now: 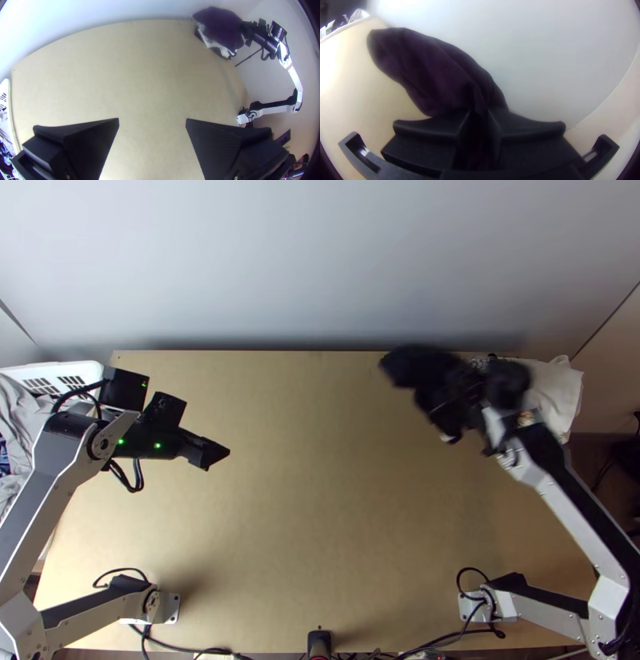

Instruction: Fold the t-shirt

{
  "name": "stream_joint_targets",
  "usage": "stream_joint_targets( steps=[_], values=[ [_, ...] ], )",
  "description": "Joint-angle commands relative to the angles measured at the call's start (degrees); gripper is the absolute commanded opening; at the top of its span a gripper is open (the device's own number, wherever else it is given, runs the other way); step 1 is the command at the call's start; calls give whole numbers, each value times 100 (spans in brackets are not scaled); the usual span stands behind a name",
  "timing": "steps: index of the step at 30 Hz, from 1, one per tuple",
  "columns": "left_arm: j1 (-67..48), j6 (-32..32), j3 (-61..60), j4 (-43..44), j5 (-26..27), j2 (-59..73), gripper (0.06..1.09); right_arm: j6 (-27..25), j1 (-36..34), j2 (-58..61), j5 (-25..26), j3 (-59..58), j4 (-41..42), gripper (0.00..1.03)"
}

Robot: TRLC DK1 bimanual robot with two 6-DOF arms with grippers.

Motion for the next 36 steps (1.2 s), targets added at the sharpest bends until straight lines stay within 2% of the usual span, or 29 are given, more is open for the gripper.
stream_joint_targets(
  steps=[1,10,18,28,36],
  values=[
    [-23,12,-134,-3,-4,-80,103,59,-1603,-112,-577,681,-254,3],
    [4,100,-292,-56,-4,-221,103,33,-3695,328,-1684,1542,-316,3],
    [118,206,-424,-206,-4,-361,103,-29,-4679,1163,-2177,2448,-316,3],
    [469,381,-661,-469,-21,-634,103,50,-4820,2086,-2212,2351,176,3],
    [1111,865,-749,-961,-30,-933,103,499,-4284,2340,-2194,1604,484,3]
  ],
)
